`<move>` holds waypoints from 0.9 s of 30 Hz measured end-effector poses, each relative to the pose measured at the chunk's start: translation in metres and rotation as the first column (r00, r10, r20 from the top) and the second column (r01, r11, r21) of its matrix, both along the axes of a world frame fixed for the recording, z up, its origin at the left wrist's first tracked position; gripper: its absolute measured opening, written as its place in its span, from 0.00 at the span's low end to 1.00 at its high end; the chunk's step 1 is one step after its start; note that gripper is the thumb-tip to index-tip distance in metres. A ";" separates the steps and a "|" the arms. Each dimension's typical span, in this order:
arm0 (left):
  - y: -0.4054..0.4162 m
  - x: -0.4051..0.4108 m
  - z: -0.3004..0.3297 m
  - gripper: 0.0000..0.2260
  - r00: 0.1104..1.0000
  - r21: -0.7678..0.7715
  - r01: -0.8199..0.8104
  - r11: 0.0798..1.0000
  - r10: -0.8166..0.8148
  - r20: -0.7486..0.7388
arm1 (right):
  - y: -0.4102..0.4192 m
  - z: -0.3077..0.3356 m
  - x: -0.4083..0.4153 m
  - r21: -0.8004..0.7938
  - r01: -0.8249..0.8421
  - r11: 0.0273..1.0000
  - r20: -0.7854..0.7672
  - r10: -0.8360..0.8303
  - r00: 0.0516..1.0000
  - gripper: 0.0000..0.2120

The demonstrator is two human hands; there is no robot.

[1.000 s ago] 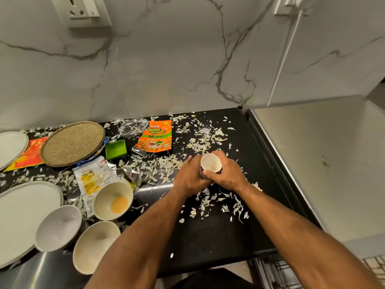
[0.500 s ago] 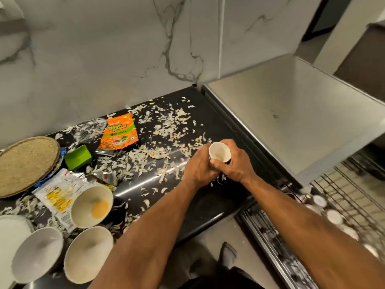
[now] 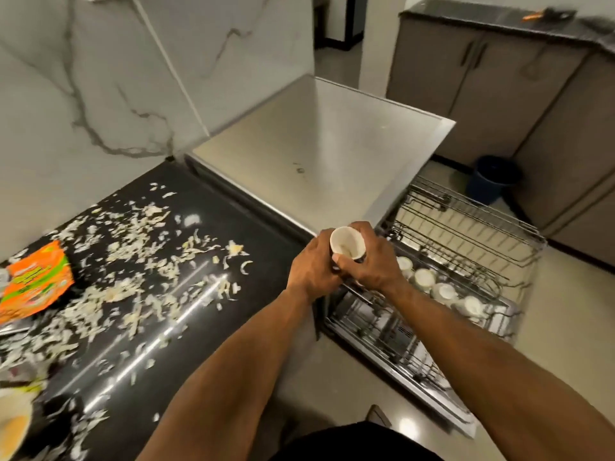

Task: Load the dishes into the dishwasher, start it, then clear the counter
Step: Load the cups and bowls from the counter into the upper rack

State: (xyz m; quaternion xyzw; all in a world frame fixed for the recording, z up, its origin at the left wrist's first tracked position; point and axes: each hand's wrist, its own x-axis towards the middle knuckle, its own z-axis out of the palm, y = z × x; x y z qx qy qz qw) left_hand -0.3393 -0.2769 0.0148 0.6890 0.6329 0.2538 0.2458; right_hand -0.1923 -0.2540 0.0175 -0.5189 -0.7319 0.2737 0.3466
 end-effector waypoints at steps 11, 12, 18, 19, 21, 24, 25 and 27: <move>0.025 0.133 -0.014 0.30 0.983 -0.061 0.174 0.983 -0.176 -0.043 | 0.002 -0.023 0.139 -0.066 0.123 0.990 0.031 -0.122 0.992 0.36; 0.028 0.142 -0.017 0.31 0.979 -0.082 0.192 0.978 -0.197 -0.054 | 0.001 -0.026 0.148 -0.073 0.136 0.988 0.022 -0.135 0.991 0.36; 0.053 0.180 -0.031 0.31 0.940 -0.131 0.323 0.937 -0.334 -0.070 | 0.008 -0.046 0.194 -0.154 0.206 0.966 0.018 -0.206 0.978 0.32; 0.060 0.187 -0.034 0.31 0.932 -0.126 0.343 0.931 -0.353 -0.075 | 0.011 -0.051 0.201 -0.164 0.221 0.961 0.022 -0.221 0.975 0.31; 0.072 0.201 -0.039 0.30 0.920 -0.121 0.371 0.921 -0.382 -0.085 | 0.017 -0.058 0.215 -0.183 0.253 0.950 0.031 -0.252 0.967 0.28; 0.095 0.222 -0.047 0.29 0.890 -0.124 0.440 0.889 -0.450 -0.073 | 0.029 -0.067 0.237 -0.236 0.313 0.920 0.047 -0.311 0.949 0.28; 0.103 0.229 -0.051 0.30 0.879 -0.139 0.462 0.876 -0.473 -0.062 | 0.032 -0.070 0.244 -0.250 0.334 0.909 0.052 -0.332 0.942 0.28; 0.116 0.240 -0.058 0.30 0.861 -0.157 0.497 0.853 -0.508 -0.033 | 0.038 -0.075 0.256 -0.276 0.368 0.888 0.046 -0.370 0.928 0.28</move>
